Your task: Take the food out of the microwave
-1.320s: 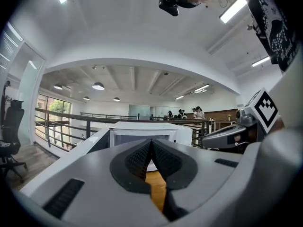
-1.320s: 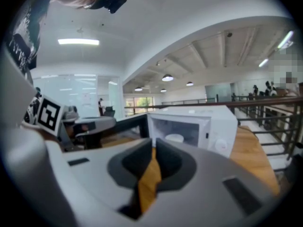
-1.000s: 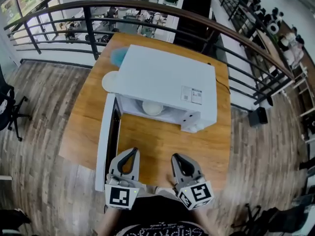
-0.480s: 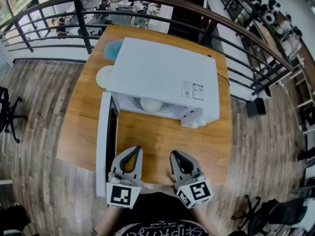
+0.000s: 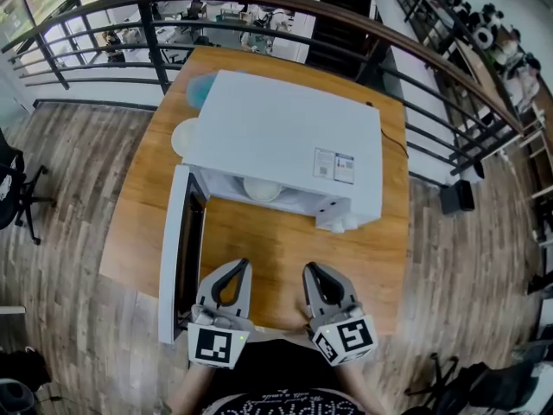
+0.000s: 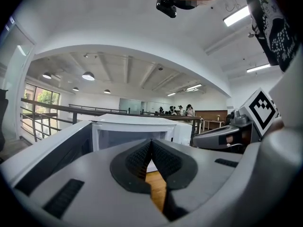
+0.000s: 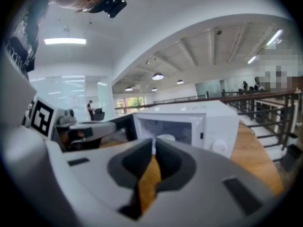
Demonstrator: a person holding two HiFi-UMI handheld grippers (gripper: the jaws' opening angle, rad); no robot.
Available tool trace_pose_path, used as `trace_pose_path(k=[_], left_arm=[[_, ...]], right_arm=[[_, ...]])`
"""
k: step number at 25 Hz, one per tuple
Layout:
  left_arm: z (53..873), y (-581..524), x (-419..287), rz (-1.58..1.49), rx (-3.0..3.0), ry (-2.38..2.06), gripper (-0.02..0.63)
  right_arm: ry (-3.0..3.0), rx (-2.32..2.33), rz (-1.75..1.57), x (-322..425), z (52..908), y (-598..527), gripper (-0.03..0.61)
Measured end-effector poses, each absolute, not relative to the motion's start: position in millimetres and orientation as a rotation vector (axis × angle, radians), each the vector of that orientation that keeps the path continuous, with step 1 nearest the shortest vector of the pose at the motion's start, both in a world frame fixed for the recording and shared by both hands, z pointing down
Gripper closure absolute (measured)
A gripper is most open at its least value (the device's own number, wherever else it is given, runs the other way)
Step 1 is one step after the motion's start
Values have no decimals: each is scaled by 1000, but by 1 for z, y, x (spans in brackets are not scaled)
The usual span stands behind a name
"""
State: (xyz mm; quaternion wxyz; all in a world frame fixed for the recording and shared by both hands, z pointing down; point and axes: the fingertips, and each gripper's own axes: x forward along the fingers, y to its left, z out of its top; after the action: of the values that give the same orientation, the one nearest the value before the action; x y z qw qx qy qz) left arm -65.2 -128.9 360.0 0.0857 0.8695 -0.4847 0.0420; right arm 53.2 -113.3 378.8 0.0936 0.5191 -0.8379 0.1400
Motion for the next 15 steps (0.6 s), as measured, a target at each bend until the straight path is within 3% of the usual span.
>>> trace_pose_path(k=[15], left_arm=[[350, -133, -51, 134, 2612, -1508, 580]], right_arm=[[-2551, 1503, 398, 70, 375, -118, 540]])
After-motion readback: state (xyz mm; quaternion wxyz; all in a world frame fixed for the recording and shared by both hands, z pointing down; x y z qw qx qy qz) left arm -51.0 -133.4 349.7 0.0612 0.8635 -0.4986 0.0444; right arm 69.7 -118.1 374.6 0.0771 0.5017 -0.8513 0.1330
